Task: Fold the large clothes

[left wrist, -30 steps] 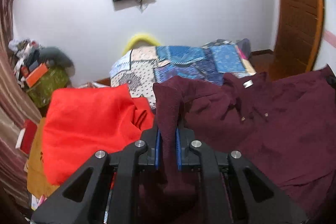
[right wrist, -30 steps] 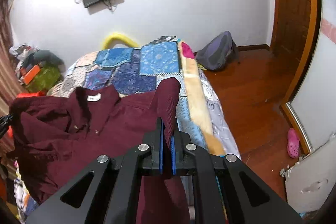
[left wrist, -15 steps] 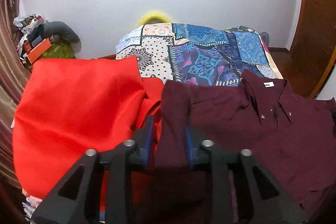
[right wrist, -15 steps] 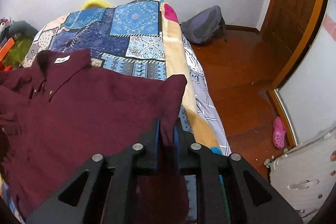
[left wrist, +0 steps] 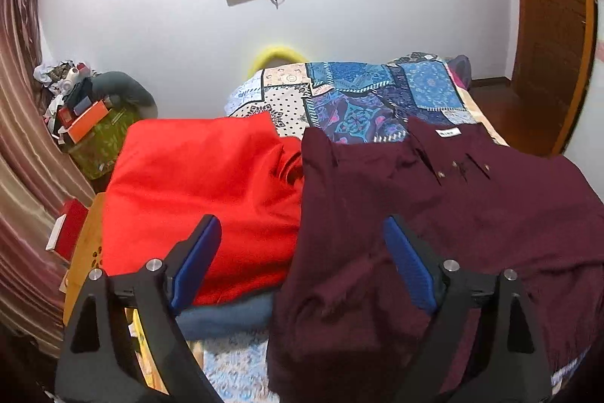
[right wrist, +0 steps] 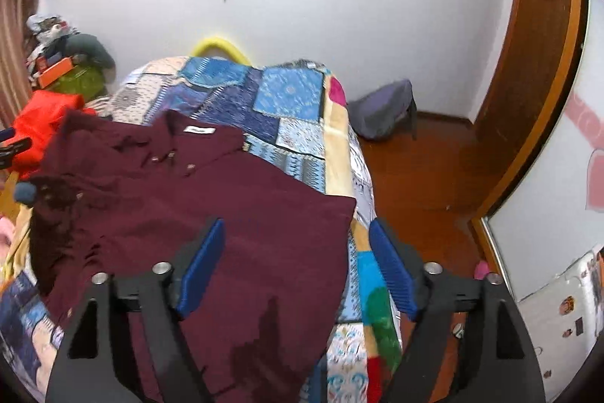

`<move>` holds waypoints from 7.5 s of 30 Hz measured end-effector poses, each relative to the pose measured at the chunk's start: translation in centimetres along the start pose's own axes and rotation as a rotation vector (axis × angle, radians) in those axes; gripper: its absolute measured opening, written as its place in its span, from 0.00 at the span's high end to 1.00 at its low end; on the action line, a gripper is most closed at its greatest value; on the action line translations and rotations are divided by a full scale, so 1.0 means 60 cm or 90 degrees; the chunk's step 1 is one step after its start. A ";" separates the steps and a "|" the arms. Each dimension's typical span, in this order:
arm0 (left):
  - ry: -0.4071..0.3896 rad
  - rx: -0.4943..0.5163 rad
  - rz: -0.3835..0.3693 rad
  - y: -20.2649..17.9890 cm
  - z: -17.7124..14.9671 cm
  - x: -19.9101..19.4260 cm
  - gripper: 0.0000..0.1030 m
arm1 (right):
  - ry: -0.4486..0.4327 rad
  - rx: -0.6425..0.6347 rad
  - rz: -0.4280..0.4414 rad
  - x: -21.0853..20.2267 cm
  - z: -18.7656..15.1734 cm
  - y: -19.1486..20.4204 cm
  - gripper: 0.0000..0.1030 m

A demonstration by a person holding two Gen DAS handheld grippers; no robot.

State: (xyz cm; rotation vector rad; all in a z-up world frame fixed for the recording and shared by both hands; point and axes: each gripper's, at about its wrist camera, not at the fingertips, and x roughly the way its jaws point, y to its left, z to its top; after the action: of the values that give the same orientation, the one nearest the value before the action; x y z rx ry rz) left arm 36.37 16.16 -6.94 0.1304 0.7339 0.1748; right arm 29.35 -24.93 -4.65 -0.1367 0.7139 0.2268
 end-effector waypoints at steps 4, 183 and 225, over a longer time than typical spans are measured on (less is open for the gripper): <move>-0.004 0.007 -0.007 0.005 -0.036 -0.035 0.13 | -0.006 -0.024 0.018 -0.040 -0.024 0.031 0.25; -0.127 -0.272 -0.180 -0.171 0.083 -0.056 0.93 | 0.166 0.051 0.202 0.204 0.008 0.161 0.46; 0.037 0.102 -0.319 -0.355 -0.003 -0.017 0.38 | 0.102 0.044 0.126 0.079 -0.050 0.033 0.46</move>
State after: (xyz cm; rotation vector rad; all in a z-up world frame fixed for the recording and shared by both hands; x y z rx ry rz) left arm 37.90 -4.86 -10.23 0.0896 0.8164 -0.3600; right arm 30.40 -22.85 -10.11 -0.0175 0.8951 0.3823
